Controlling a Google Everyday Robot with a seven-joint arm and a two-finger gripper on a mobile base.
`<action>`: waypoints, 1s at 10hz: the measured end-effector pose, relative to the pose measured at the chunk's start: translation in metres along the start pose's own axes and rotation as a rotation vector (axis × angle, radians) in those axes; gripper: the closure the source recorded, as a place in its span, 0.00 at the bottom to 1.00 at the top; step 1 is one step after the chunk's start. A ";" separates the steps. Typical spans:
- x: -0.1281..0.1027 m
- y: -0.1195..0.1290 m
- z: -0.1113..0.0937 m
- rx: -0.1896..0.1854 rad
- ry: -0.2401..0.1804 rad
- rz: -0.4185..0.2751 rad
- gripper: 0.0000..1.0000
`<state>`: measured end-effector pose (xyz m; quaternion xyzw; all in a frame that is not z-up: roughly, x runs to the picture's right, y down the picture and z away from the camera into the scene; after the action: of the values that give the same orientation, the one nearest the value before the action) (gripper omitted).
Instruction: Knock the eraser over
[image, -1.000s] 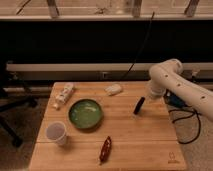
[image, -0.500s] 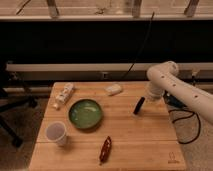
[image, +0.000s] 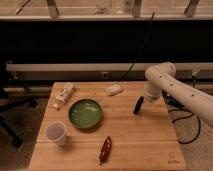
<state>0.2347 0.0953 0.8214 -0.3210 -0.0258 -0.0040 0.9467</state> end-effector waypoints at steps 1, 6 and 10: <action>-0.005 -0.001 0.000 -0.001 -0.014 -0.006 1.00; -0.021 -0.015 0.003 0.010 -0.092 -0.035 1.00; -0.030 -0.037 -0.002 0.033 -0.171 -0.058 1.00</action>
<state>0.2037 0.0643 0.8406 -0.3038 -0.1161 -0.0035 0.9456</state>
